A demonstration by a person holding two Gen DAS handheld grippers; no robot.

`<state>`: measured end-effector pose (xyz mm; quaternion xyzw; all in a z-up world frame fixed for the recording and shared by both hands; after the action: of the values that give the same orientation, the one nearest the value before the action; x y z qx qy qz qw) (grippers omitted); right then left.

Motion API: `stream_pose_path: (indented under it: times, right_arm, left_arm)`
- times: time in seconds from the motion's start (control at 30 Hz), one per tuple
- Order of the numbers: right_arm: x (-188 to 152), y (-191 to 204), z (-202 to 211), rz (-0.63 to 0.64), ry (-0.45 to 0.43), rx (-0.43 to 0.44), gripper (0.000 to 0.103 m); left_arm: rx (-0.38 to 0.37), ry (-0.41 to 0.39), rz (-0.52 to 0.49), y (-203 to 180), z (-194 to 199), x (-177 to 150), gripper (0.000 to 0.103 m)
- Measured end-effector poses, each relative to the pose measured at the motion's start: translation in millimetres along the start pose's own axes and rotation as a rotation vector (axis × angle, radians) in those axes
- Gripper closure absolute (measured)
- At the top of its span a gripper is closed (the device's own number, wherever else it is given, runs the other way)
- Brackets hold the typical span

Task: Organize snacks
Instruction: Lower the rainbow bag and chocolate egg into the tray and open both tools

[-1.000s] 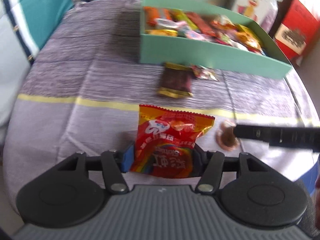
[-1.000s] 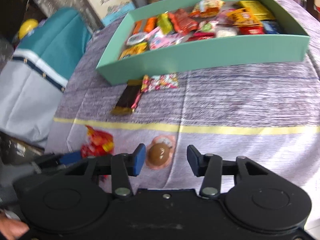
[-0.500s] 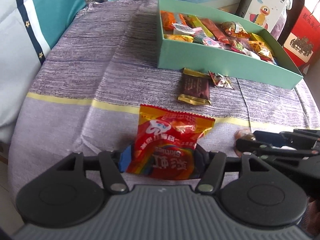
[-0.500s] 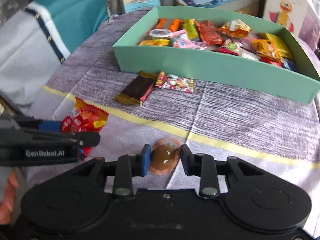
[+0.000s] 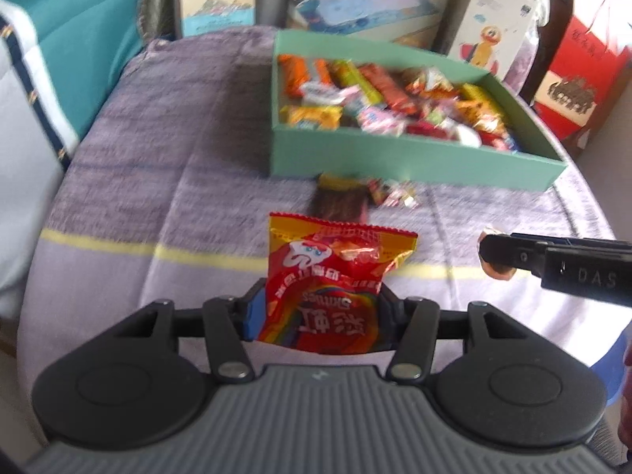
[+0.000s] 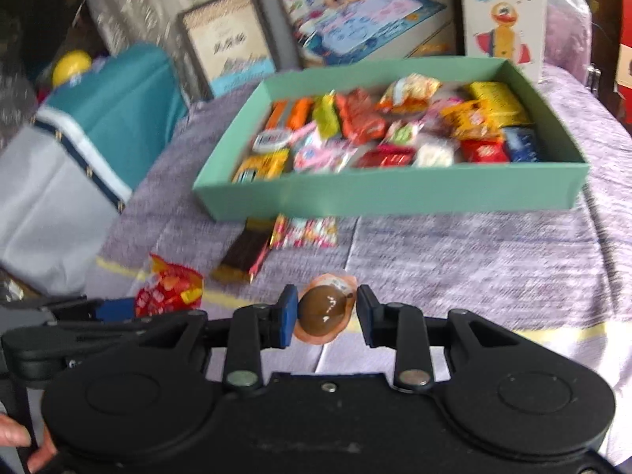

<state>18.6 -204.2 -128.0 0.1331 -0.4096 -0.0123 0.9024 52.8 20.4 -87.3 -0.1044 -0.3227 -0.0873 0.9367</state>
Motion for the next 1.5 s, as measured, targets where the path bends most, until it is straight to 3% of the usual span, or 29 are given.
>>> stream_pose_path:
  times: [0.27, 0.5, 0.7, 0.97, 1.0, 1.03, 1.07, 1.13, 1.3, 1.5]
  right_arm:
    - [57, -46, 12, -0.089, -0.107, -0.024, 0.072]
    - [102, -93, -9, -0.165, -0.138, -0.05, 0.072]
    - [110, -123, -47, -0.226, -0.09, -0.058, 0.071]
    - [101, -126, -72, -0.243, -0.031, -0.027, 0.068]
    - [100, -127, -72, -0.253, -0.03, -0.026, 0.066]
    - [99, -126, -70, -0.263, -0.033, -0.023, 0.059]
    - [99, -127, -70, -0.273, -0.038, -0.022, 0.053]
    - [101, -127, -64, -0.286, -0.056, -0.027, 0.019]
    - [103, -122, -51, -0.286, -0.097, -0.041, 0.0]
    - [103, -114, -38, -0.284, -0.11, -0.046, 0.0]
  left_arm:
    - [-0.062, -0.055, -0.061, -39, -12, 62, 0.049]
    - [-0.09, -0.052, -0.064, -67, -55, 120, 0.049]
    - [-0.102, 0.001, -0.047, -80, -98, 137, 0.049]
    - [-0.11, 0.031, -0.079, -95, -121, 136, 0.047]
    - [-0.106, 0.029, -0.088, -97, -121, 136, 0.038]
    - [-0.102, 0.028, -0.097, -98, -121, 136, 0.023]
    - [-0.096, 0.021, -0.102, -100, -120, 135, 0.017]
    - [-0.078, -0.003, -0.114, -102, -116, 135, 0.003]
    - [-0.069, -0.014, -0.117, -104, -106, 135, 0.0]
    - [-0.068, -0.025, -0.108, -102, -88, 131, 0.0]
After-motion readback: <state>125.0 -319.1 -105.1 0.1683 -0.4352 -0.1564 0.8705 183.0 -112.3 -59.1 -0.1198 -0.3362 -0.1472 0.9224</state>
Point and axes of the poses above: each gripper's, at about its wrist camera, not at the fingertips, and z roughly against the way its jaws point, y to its left, x to its top, the point moved 5 cm from there along -z, roughly the way its jaws point, and after that the axes turned 5 degrees about -y, right-handed, at the moved point
